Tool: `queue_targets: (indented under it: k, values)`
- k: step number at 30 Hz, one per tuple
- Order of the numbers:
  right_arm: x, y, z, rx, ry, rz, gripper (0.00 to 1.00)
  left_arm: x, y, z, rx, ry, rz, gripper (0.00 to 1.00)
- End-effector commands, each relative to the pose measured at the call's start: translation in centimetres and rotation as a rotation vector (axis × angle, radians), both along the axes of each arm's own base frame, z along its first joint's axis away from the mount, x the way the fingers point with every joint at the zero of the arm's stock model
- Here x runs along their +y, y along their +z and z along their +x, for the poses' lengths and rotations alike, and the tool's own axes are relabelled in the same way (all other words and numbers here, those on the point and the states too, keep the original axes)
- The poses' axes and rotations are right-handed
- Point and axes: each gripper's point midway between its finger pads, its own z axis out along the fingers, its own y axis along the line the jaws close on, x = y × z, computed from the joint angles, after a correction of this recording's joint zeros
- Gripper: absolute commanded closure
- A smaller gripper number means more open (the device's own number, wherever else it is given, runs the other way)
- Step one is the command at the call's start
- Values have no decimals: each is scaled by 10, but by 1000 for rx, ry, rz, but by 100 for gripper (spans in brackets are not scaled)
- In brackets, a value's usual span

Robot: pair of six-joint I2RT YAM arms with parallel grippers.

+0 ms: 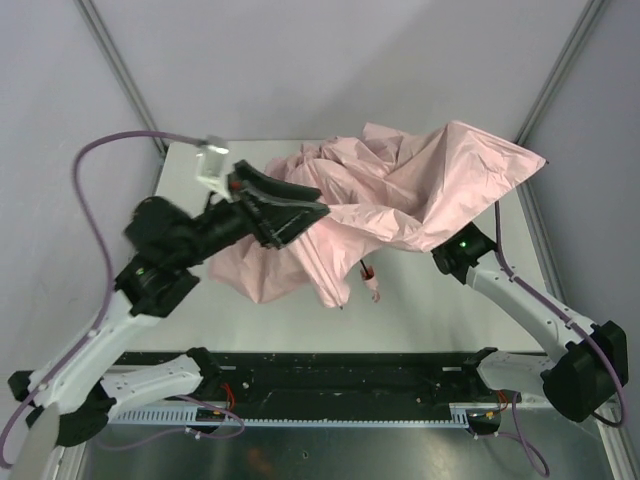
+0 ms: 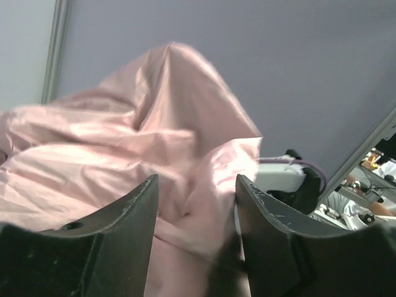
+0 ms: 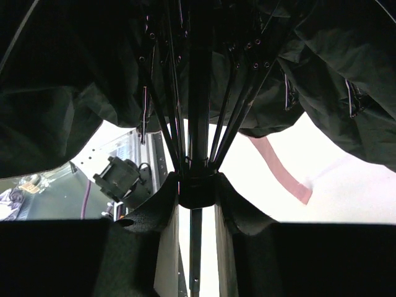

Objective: Put away the umbrella

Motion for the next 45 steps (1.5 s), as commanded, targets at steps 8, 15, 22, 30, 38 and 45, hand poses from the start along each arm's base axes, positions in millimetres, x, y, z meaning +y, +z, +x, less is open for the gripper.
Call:
queue_targets:
  k: [8,15,22,30,38,45]
  values:
    - [12,40,-67,-221,184,106,100,-21,-48,71,94,173,47,47]
    - [9,21,-105,-240,317,115,100,-6,-47,102,35,296,110,41]
    - [0,7,-86,-243,252,96,100,14,-45,31,-39,108,90,8]
    - [-14,9,-75,-271,275,106,100,64,-67,16,22,275,53,1]
    - [-15,8,-58,-228,166,101,100,54,-85,22,119,247,62,8]
    - [-34,15,-10,-146,-112,121,100,69,-93,3,88,242,64,16]
